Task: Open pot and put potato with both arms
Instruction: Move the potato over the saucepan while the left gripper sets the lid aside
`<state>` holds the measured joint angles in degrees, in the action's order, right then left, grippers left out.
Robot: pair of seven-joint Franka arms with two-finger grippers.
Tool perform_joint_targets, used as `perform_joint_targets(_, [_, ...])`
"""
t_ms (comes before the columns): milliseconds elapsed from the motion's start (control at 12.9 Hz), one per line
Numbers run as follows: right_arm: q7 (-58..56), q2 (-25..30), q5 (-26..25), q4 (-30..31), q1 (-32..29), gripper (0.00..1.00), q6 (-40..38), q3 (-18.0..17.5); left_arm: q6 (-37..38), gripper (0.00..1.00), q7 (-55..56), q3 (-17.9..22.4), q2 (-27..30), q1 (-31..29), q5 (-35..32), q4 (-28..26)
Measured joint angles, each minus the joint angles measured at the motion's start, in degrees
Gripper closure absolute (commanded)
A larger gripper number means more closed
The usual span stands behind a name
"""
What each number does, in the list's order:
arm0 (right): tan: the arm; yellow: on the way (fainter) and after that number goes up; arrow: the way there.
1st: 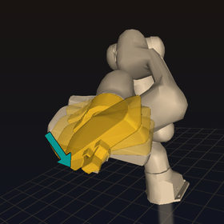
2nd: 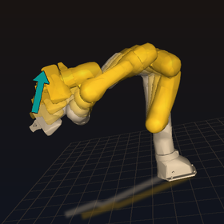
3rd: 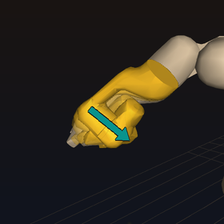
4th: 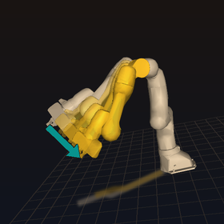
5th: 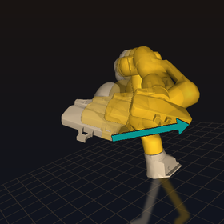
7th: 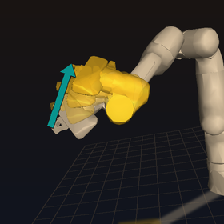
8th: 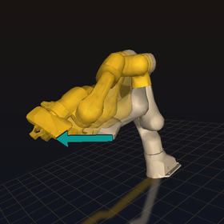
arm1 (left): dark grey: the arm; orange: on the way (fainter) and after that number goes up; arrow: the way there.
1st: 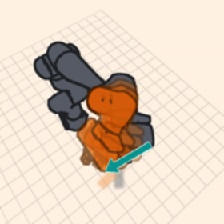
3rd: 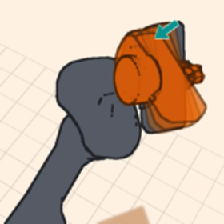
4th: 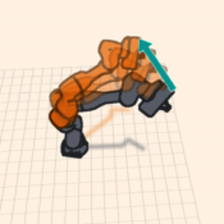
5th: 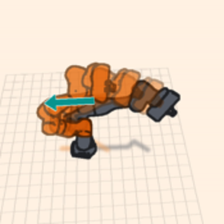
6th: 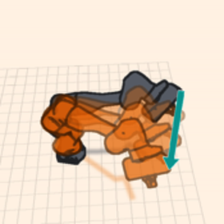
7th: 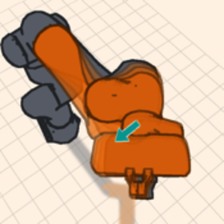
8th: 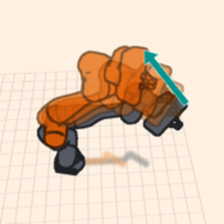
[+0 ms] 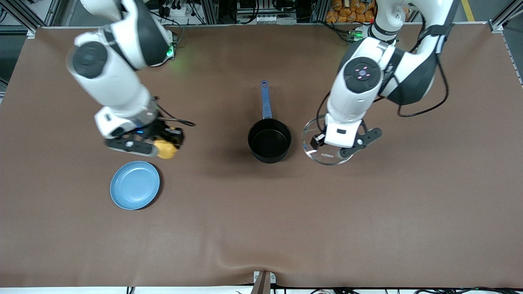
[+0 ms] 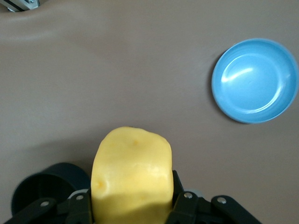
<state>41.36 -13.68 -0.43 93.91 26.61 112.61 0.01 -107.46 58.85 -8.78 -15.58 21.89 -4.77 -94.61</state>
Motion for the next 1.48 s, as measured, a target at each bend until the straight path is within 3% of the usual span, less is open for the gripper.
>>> perform_joint_targets(311, [12.1, -8.2, -1.8, -5.8, 8.3, 1.0, 0.6, 0.0, -3.7, 1.0, -13.9, 0.0, 6.2, -5.0, 0.0, -8.8])
perform_joint_targets(699, [16.6, -13.9, -1.8, -7.6, 15.8, 1.0, 5.9, 0.0, -9.4, 1.0, -27.1, 0.1, 12.4, -10.5, 0.0, -19.9])
perform_joint_targets(1088, [16.6, -19.6, -1.8, -7.8, 19.6, 1.0, 10.8, 0.0, -18.8, 1.0, -45.1, 0.3, 11.9, -21.3, 0.0, -28.5])
perform_joint_targets(1477, [13.0, -23.1, -1.8, -7.9, 21.8, 1.0, 14.5, 0.0, -32.4, 1.0, -52.2, 0.2, 7.0, -24.9, 0.1, -35.6])
